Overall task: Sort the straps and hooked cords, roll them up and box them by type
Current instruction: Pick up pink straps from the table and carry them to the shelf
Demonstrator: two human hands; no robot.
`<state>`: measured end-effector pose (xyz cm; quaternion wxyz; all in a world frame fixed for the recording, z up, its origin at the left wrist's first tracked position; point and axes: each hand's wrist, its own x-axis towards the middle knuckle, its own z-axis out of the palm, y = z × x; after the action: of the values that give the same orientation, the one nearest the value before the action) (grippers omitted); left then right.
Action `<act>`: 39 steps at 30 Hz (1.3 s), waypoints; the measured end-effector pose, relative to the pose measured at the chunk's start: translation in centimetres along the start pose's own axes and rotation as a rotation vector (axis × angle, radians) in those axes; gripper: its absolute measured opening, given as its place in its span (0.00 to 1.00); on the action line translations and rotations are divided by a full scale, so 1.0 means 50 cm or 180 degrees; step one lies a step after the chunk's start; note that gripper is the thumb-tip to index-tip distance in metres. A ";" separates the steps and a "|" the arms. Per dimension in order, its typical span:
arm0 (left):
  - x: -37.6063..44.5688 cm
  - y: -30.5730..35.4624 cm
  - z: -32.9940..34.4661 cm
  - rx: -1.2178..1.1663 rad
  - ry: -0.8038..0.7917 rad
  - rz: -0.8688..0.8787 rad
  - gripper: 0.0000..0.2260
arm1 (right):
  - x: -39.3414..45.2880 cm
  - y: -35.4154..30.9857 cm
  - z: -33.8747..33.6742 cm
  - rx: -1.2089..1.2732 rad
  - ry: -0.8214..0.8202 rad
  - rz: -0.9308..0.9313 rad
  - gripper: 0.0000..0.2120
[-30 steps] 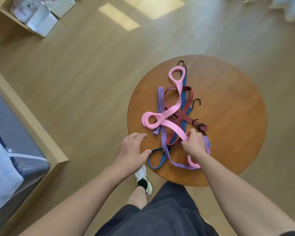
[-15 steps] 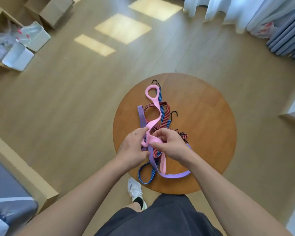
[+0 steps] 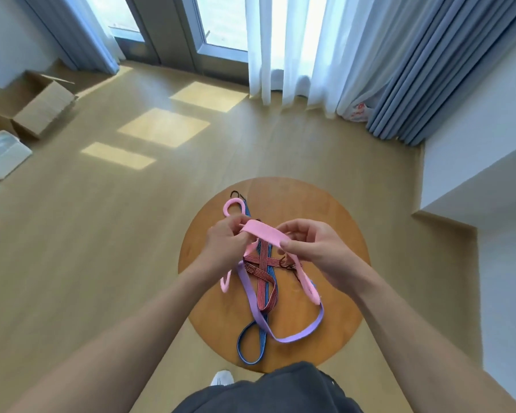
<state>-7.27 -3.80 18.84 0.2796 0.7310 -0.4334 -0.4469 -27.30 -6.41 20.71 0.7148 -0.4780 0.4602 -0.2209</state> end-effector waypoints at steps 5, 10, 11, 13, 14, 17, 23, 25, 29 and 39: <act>-0.030 0.046 -0.054 -0.0209 -0.0024 0.0342 0.10 | -0.052 -0.031 0.060 -0.0284 0.0328 -0.0260 0.12; -0.086 0.063 -0.106 -0.0343 -0.0200 0.0577 0.14 | -0.102 -0.056 0.121 -0.0393 0.0608 -0.0579 0.10; -0.096 0.064 -0.117 -0.0378 -0.0231 0.0611 0.14 | -0.113 -0.058 0.133 -0.0419 0.0654 -0.0612 0.10; -0.116 0.066 -0.135 -0.0445 -0.0271 0.0688 0.13 | -0.134 -0.058 0.158 -0.0399 0.0740 -0.0633 0.09; -0.125 0.070 -0.141 -0.0492 -0.0267 0.0732 0.11 | -0.142 -0.055 0.169 -0.0358 0.0778 -0.0619 0.08; -0.162 0.081 -0.157 -0.0544 -0.0246 0.0918 0.08 | -0.166 -0.038 0.206 -0.0216 0.0889 -0.0518 0.07; -0.223 0.097 -0.180 -0.0561 -0.0217 0.1208 0.10 | -0.183 0.027 0.261 -0.0022 0.0924 -0.0060 0.13; -0.241 0.101 -0.186 -0.0651 -0.0273 0.1255 0.12 | -0.182 0.045 0.273 -0.0111 0.0907 0.0070 0.16; -0.269 0.104 -0.191 -0.0661 -0.0487 0.1340 0.13 | -0.182 0.072 0.298 -0.0521 0.0713 0.0095 0.17; -0.234 0.129 -0.223 -0.1747 -0.0966 0.0707 0.21 | -0.164 0.103 0.321 -0.0464 0.1069 -0.0297 0.04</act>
<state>-2.39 3.75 33.72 0.4453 0.5017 -0.4106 -0.6176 -17.95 9.79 21.72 0.5804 -0.5057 0.5652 -0.2966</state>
